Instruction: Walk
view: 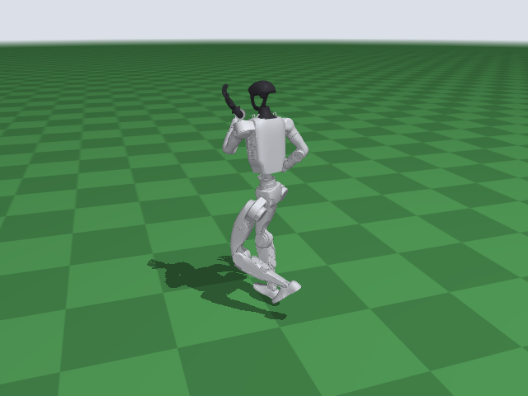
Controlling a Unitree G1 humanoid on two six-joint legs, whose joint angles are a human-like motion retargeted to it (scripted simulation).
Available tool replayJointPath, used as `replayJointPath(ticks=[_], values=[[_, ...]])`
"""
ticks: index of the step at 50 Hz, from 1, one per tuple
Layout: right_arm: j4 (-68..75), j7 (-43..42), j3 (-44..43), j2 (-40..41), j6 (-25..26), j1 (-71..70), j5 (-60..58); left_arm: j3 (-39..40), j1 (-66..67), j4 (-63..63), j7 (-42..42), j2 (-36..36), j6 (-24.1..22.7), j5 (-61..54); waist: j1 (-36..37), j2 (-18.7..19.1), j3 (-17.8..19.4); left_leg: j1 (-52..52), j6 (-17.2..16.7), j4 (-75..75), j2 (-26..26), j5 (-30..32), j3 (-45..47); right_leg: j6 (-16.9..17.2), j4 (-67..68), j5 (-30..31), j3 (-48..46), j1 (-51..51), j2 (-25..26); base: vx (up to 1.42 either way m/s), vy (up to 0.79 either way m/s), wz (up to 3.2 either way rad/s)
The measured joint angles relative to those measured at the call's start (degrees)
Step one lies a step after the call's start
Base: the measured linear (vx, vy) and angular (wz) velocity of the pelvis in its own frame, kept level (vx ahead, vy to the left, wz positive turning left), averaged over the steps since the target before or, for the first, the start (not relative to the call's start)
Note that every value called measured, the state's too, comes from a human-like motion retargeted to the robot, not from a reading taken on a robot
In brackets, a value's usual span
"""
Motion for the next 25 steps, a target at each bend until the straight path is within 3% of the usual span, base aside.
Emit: replayJointPath(ticks=[5, 8, 13, 20, 25], values=[[0.63, 0.58, -0.41, 1.0, 0.19, -0.15, 2.04, 1.69, -2.85, 1.18, 1.36, -0.16, -0.24, -0.91, 0.63, -1.78, 0.09, -7.37, 4.42, -3.66, 0.69, -6.3, -1.91, 0.51, -1.56, -1.85, 5.08, 5.28, 1.09, 0.38, 0.01, -0.62], [0.88, 1.34, -1.07, 1.82, 0.24, -0.46, 4.1, 2.43, -4.65, 2.03, 1.47, -0.63, -0.75, -1.36, 0.8, -3.3, 0.19, -10.15, 4.89, -10.67, -1.01, -8.19, -1.98, 1.06, -3.56, -2.72, 7.87, 9.03, 0.87, 0.39, 0.01, -0.52], [1.22, 2.5, -2.03, 3.62, 0.27, -0.92, 7.08, 2.75, -7.01, 3.52, 0.54, -1.79, -1.8, -1.84, 1.16, -5.96, 0.45, -12.21, 2.51, -26.29, -5.03, -7.82, -1.63, 2.07, -7.36, -3.72, 11.55, 15.03, -0.16, 0.39, 0.02, -0.41], [2.68, 2.71, -3.19, 5.68, 0.64, -1.51, 8.73, 3.05, -10.97, 5.18, -0.97, -3.16, -2.64, -1.35, 1.26, -9.13, -0.65, -12.22, -1.86, -49.59, -11.92, -2.29, -3.24, 3.06, -9.5, -6.36, 14.3, 19.52, -2.29, 0.37, 0.06, -0.21], [4.65, 2.66, -2.85, 6.96, 1.05, -0.43, 9.75, 2.76, -13.04, 5.31, -1.43, -3.58, -2.48, -0.91, 1.5, -10.53, -1.78, -14.28, -3.09, -50.53, -14.27, -0.6, -5.32, 2.9, -6.18, -9.97, 15.41, 20.93, -2.67, 0.4, 0.07, -0.1]])
